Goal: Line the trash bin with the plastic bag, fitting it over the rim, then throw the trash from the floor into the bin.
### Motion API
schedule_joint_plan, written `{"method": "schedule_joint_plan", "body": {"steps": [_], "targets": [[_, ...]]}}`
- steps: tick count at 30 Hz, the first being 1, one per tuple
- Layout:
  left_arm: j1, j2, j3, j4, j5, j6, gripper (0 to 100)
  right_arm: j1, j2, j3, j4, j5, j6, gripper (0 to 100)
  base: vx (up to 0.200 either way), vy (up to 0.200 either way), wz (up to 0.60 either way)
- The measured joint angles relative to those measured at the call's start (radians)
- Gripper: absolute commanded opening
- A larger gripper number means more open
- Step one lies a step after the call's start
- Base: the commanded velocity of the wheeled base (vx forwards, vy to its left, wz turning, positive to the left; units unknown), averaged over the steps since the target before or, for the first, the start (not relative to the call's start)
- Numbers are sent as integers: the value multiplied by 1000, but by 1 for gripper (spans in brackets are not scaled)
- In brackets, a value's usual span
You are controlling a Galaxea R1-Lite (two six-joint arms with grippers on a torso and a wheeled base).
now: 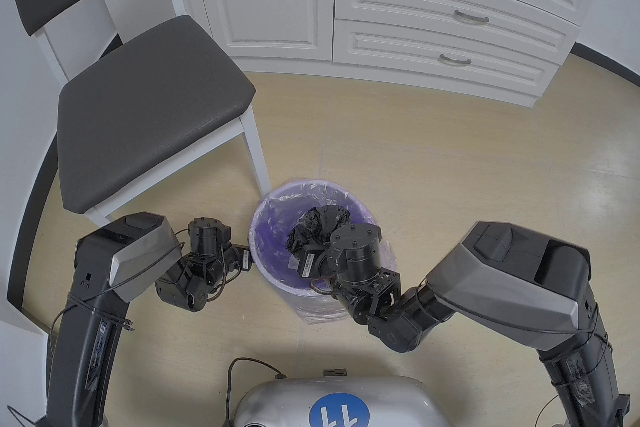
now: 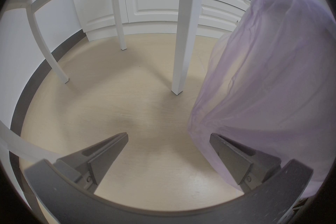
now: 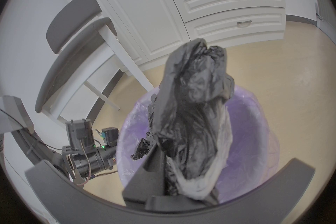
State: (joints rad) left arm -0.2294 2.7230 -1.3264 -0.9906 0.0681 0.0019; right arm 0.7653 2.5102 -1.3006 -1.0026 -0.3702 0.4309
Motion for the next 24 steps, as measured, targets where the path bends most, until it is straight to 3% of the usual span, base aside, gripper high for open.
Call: {"method": "schedule_joint_plan", "body": {"steps": [24], "targets": [[-17, 14, -15, 2, 3, 4, 100, -10, 33, -19, 0, 8, 0, 0, 0, 0, 0]]}}
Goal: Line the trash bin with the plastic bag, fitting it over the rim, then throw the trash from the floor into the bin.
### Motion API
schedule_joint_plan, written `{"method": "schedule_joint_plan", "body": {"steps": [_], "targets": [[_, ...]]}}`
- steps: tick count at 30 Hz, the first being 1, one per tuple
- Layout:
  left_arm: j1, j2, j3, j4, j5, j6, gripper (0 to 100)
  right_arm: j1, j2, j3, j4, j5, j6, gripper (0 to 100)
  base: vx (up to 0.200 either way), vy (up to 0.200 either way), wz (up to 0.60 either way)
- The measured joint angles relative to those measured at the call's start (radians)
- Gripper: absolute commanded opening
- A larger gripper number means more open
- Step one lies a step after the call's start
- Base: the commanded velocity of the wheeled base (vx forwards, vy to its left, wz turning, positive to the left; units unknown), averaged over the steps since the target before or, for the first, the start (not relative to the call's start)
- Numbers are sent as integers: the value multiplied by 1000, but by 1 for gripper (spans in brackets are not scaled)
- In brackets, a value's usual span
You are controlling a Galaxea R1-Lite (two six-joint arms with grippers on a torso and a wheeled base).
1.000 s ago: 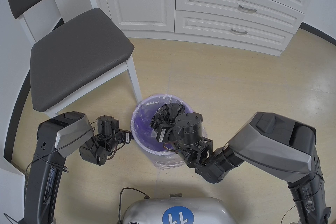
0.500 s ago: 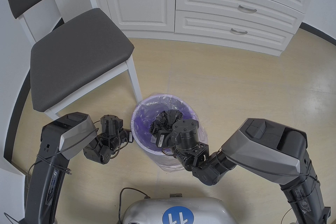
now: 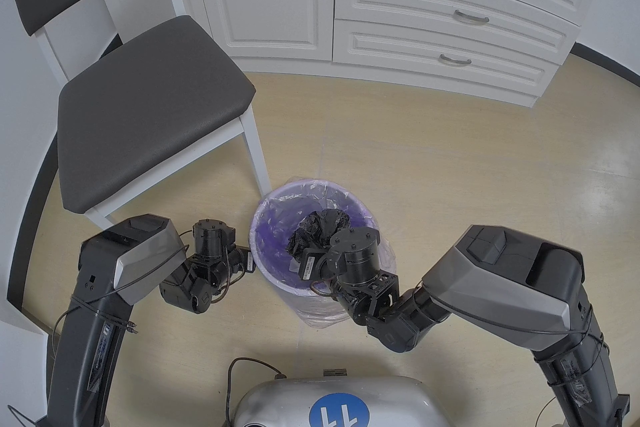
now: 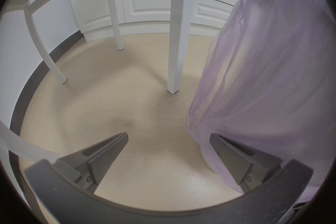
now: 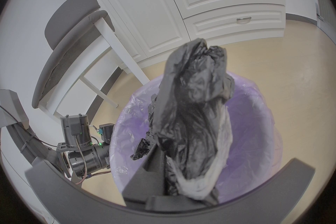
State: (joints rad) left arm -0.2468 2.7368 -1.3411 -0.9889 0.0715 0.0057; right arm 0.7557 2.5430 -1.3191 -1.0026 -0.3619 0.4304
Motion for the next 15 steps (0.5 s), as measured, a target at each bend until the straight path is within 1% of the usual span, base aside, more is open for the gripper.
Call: {"method": "schedule_joint_plan", "body": {"steps": [7, 15], "targets": [[0, -1, 0, 0, 2, 0, 100, 1, -2, 1, 4, -4, -8, 0, 0, 0, 0], [0, -1, -1, 0, 2, 2, 100, 1, -5, -2, -55, -15, -14, 0, 0, 0, 0]]}}
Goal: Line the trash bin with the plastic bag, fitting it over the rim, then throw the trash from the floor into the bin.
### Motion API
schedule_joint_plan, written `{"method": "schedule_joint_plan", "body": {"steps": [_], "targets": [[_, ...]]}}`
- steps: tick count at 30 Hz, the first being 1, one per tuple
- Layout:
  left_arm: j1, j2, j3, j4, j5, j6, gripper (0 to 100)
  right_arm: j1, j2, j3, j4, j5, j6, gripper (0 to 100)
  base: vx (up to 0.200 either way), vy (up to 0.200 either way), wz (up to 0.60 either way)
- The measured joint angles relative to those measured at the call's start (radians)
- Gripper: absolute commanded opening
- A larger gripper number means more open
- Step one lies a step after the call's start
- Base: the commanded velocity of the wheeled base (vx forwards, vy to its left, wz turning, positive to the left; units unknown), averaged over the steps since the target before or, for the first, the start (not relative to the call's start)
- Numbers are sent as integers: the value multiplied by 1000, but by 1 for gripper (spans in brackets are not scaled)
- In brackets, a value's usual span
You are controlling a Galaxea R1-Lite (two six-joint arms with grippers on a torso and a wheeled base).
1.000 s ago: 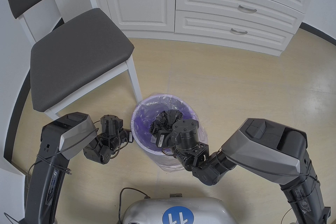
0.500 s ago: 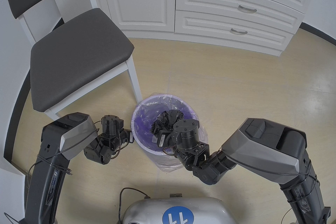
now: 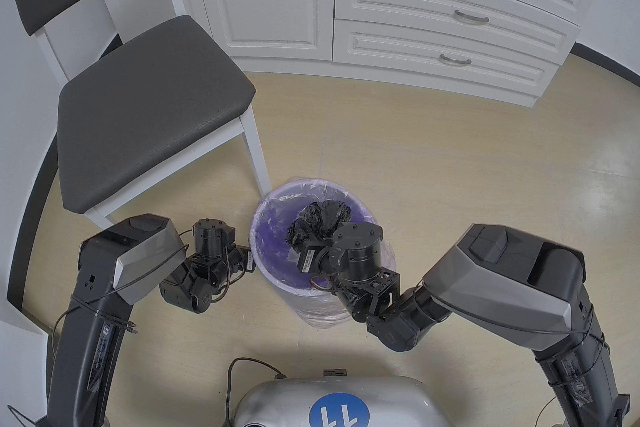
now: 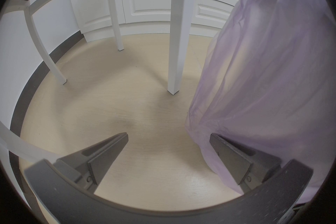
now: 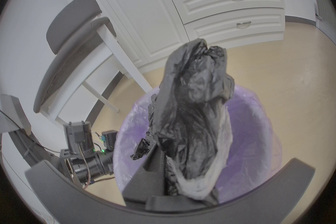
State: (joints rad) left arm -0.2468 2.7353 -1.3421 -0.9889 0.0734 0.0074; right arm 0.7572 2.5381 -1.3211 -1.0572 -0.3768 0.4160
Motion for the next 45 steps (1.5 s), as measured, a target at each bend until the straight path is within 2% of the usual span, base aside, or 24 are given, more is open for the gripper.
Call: {"method": "schedule_joint_plan", "body": {"steps": [1, 2, 21, 24, 30, 32, 40, 45], "targets": [[0, 0, 0, 0, 0, 0, 100, 0, 0, 0, -10, 0, -2, 0, 0, 0, 0], [0, 0, -1, 0, 0, 0, 100, 2, 0, 2, -12, 0, -3, 100, 0, 0, 0], [0, -1, -1, -2, 3, 2, 100, 15, 3, 26, -16, 1, -14, 100, 0, 0, 0], [0, 0, -1, -4, 3, 2, 100, 39, 0, 54, -50, -1, -49, 100, 0, 0, 0], [0, 0, -1, -8, 4, 2, 100, 60, 9, 81, -234, -6, -193, 100, 0, 0, 0], [0, 0, 0, -9, 4, 2, 100, 60, 15, 85, -261, -7, -217, 100, 0, 0, 0], [0, 0, -1, -9, 4, 2, 100, 43, -13, 111, -263, -9, -229, 100, 0, 0, 0], [0, -2, 1, -10, 4, 2, 100, 18, -84, 156, -214, -8, -243, 100, 0, 0, 0]]}}
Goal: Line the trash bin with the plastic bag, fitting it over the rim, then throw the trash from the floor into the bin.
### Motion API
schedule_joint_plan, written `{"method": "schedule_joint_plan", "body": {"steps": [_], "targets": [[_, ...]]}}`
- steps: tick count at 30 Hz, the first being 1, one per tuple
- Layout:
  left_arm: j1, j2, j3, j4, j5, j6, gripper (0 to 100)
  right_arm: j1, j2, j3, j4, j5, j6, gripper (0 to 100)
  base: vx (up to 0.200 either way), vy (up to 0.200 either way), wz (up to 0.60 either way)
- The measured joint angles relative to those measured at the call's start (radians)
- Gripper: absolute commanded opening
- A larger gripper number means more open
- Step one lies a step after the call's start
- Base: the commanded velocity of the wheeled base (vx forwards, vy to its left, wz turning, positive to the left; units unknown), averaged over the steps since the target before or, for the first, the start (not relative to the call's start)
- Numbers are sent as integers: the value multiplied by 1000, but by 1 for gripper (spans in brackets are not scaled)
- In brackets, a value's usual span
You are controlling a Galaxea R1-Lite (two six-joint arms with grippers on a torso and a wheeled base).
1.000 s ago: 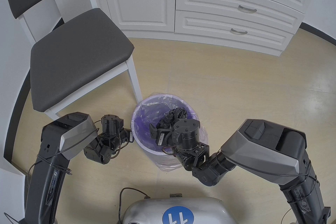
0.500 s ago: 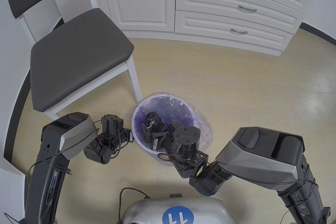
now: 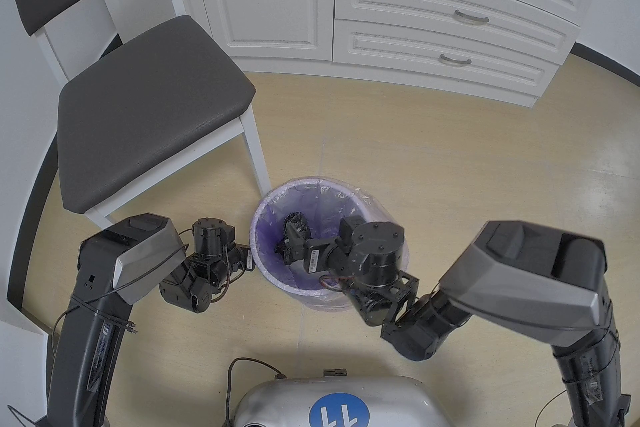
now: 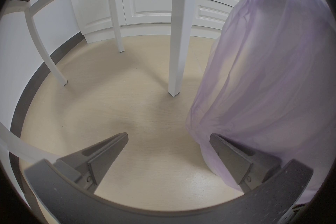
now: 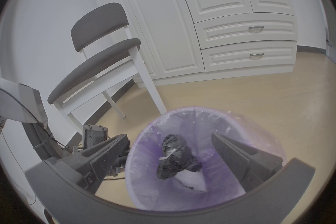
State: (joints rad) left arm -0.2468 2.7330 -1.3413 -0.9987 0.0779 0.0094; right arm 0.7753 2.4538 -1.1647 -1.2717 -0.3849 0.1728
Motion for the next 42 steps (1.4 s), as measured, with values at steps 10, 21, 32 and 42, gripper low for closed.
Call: {"method": "schedule_joint_plan", "body": {"steps": [10, 21, 32, 42], "targets": [[1, -47, 73, -13, -2, 0, 100, -170, -216, 113, 267, 20, -39, 100, 0, 0, 0], [0, -121, 270, -159, -6, -2, 100, -244, -333, 223, 341, 85, -110, 100, 0, 0, 0], [-6, -194, 494, -321, -9, -9, 100, -288, -363, 264, 343, 110, -139, 100, 0, 0, 0], [-18, -300, 658, -357, -3, -9, 100, -307, -420, 328, 343, 129, -146, 100, 0, 0, 0]]}}
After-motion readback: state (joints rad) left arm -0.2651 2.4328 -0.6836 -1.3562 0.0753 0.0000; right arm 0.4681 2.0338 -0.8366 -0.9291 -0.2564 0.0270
